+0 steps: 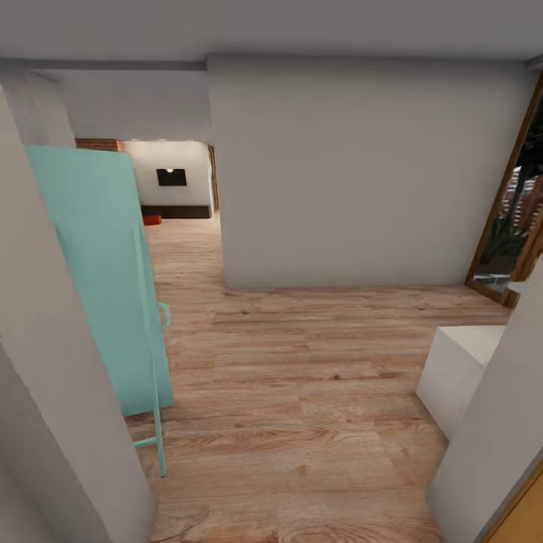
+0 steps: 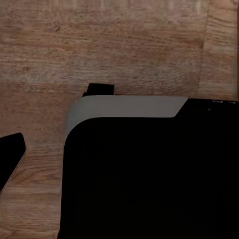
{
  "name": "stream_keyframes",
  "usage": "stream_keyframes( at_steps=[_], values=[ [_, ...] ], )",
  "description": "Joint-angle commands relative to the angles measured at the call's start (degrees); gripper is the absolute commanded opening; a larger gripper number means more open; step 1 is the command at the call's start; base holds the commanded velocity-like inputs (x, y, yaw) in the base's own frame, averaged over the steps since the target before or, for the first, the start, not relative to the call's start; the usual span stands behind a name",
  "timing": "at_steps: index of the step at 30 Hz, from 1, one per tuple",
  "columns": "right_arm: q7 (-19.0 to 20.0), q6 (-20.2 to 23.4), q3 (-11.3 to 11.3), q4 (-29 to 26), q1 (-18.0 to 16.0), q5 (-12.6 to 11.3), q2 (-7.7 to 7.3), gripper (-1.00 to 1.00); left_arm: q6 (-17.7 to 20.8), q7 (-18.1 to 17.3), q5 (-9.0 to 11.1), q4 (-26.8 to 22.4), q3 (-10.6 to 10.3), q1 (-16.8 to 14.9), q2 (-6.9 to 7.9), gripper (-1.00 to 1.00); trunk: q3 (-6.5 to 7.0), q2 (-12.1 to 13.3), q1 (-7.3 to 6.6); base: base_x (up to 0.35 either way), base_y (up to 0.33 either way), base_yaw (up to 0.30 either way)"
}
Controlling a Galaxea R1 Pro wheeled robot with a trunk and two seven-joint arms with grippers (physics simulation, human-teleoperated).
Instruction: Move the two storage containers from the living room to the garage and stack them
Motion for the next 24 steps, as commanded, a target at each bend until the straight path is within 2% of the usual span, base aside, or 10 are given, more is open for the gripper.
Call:
stream_keyframes(
  at_steps=[1,24],
  values=[
    [0.1,-0.3,-0.5,0.2,-0.1,0.4,0.00,1.00,0.1,0.0,0.4,-0.1,0.1,0.0,-0.01,1.00,-0.05,0.0,0.04,0.337,0.000,0.000],
    [0.1,-0.3,-0.5,0.2,-0.1,0.3,-0.03,1.00,0.1,0.0,0.4,-0.2,0.1,0.0,-0.01,1.00,-0.05,0.0,0.04,0.337,0.000,0.000]
  ],
)
